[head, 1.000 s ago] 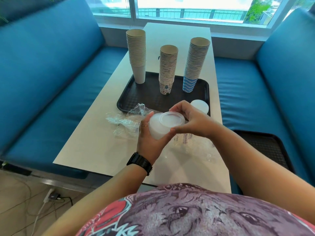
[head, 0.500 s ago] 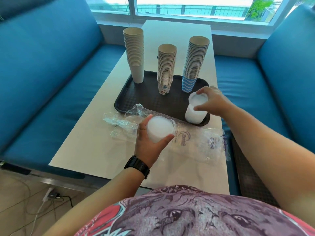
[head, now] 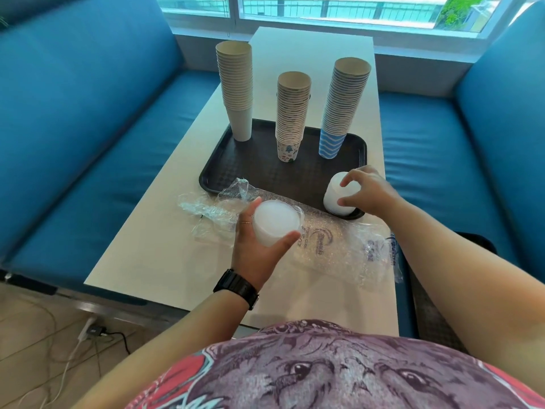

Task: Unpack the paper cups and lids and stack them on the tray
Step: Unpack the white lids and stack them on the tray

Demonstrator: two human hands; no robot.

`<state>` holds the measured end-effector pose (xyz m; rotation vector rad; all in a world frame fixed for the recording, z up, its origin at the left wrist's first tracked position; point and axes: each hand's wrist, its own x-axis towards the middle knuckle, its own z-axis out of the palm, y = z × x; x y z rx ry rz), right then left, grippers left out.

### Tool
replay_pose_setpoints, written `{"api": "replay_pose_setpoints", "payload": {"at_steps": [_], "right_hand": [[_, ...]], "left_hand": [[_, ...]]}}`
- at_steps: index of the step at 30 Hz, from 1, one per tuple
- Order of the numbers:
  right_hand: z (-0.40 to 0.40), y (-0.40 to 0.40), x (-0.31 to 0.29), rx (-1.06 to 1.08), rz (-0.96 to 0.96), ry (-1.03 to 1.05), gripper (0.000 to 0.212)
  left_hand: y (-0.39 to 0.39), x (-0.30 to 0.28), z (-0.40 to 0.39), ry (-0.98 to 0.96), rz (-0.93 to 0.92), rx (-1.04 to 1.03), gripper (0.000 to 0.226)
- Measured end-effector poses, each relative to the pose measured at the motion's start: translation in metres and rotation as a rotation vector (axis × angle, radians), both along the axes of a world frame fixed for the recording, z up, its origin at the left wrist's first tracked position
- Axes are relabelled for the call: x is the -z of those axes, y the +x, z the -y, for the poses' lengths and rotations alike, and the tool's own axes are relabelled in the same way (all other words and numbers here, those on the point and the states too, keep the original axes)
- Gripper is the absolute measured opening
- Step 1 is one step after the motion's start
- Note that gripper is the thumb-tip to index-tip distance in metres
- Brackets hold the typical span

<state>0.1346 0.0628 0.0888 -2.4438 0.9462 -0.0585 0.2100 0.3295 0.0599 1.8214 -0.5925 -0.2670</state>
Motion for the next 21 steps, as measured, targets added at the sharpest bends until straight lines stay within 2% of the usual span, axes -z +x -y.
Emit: {"api": "replay_pose_setpoints", "payload": {"at_steps": [4,9,11,14,16,19,21], "right_hand": [[-0.003,-0.001,0.000,-0.008,-0.022,-0.055,0.034],[-0.007,0.000,-0.013,-0.039,-0.144,-0.177,0.042],[-0.017,0.002,-0.024,-0.035,-0.075,-0.211,0.041],[-0.050,0.009,-0.052,-0.069,0.113,-0.142,0.038],[-0.078,0.015,-0.072,-0.178,0.164,-0.025,0.038],[-0.115,0.021,-0.090,-0.358,0.116,0.065,0.045],[-0.130,0.024,-0.095,-0.434,0.063,0.066,0.054]], "left_hand": [[0.001,0.000,0.001,-0.006,0.006,-0.004,0.090],[0.002,-0.002,-0.001,-0.021,0.009,-0.008,0.089],[0.002,-0.003,-0.002,-0.027,0.011,-0.009,0.089],[0.001,-0.006,-0.002,-0.018,-0.015,-0.001,0.090],[0.000,-0.008,-0.003,-0.009,-0.022,0.004,0.093],[0.002,-0.010,-0.005,0.008,-0.012,0.022,0.101],[0.002,-0.011,-0.006,0.013,-0.001,0.026,0.098]]}}
